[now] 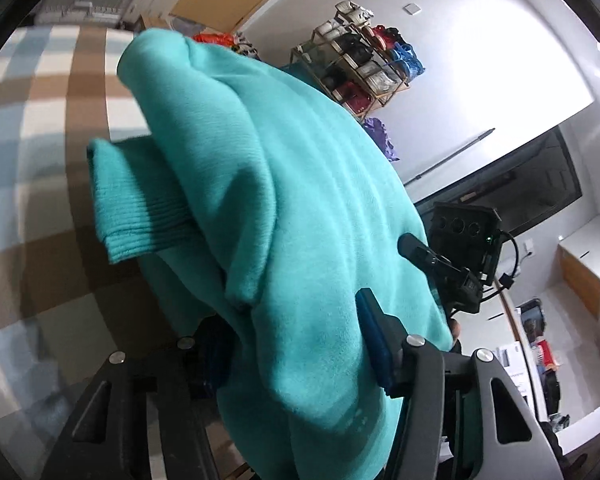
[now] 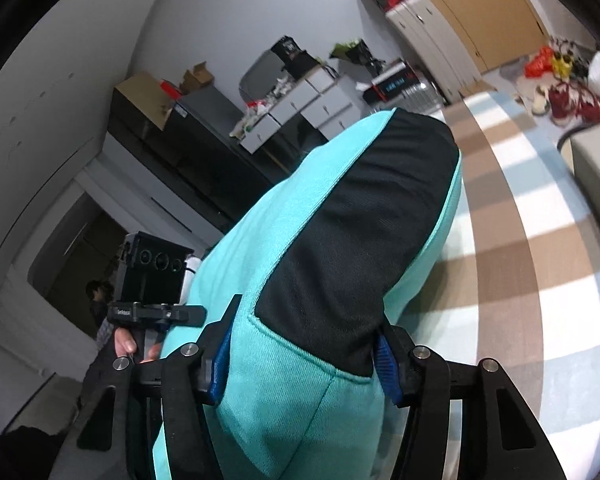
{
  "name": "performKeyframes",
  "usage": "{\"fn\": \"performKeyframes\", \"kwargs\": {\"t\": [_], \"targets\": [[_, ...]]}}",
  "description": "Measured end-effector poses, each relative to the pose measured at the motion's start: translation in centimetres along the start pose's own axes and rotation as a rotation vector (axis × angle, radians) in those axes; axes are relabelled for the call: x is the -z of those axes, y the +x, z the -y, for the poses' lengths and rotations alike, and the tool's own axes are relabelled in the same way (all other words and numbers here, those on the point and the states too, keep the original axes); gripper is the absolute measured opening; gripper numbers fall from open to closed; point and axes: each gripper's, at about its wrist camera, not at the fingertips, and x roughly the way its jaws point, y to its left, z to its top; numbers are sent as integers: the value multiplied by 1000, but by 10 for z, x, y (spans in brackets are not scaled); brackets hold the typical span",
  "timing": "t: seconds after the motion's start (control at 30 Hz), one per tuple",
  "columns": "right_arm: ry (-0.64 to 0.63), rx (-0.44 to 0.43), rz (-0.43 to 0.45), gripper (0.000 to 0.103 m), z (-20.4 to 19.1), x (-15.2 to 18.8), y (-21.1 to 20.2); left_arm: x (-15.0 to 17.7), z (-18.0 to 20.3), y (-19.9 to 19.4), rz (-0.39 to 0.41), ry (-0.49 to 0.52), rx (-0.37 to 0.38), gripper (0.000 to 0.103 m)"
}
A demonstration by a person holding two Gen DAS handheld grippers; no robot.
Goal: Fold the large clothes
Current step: 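Lift the folded hoodie off the bed with both tools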
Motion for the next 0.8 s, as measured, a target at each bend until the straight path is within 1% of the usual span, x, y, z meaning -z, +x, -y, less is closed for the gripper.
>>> {"fn": "performKeyframes", "kwargs": {"t": [0.07,0.1,0.13,0.2,0.27,0.3,0.33,0.37,0.43,0.5,0.53,0.57,0.6,0.63,0.67,0.7,0.73,0.8], "targets": [[-8,-22,13,57,-13,-4,-3,-3,7,-6,6,23,-40,51],[-11,-15,13,57,-18,-5,-2,-2,5,-6,7,18,-53,51],[-9,-1,6,57,-21,-6,3,-1,-2,-6,7,3,-53,51],[-23,28,-10,57,-19,-5,11,4,-21,10,-14,-59,-54,51],[7,46,-35,58,-2,1,19,18,-42,36,-52,-114,-81,51],[25,63,-56,58,7,4,22,31,-50,39,-62,-132,-91,51],[28,90,-85,58,16,8,26,40,-59,50,-72,-158,-99,51],[19,116,-113,58,24,12,29,49,-66,65,-76,-180,-92,51],[-13,135,-160,59,35,16,27,56,-66,77,-57,-193,-78,51],[-39,148,-219,62,45,13,22,57,-58,79,-39,-160,-89,54],[-52,163,-245,64,51,11,20,58,-50,82,-40,-124,-119,57],[-52,174,-268,68,57,9,19,58,-47,81,-49,-96,-143,59],[-45,180,-293,71,64,7,18,57,-42,82,-59,-70,-167,60],[-35,186,-312,73,71,5,17,57,-42,81,-70,-56,-177,61],[-29,192,-327,76,77,4,16,57,-45,77,-78,-59,-182,63],[-31,193,-336,77,80,3,16,56,-51,73,-79,-84,-175,63],[-34,185,-342,78,82,3,16,55,-57,71,-79,-123,-158,64],[-11,150,-346,85,90,3,19,59,-69,68,-82,-171,-151,69]]}}
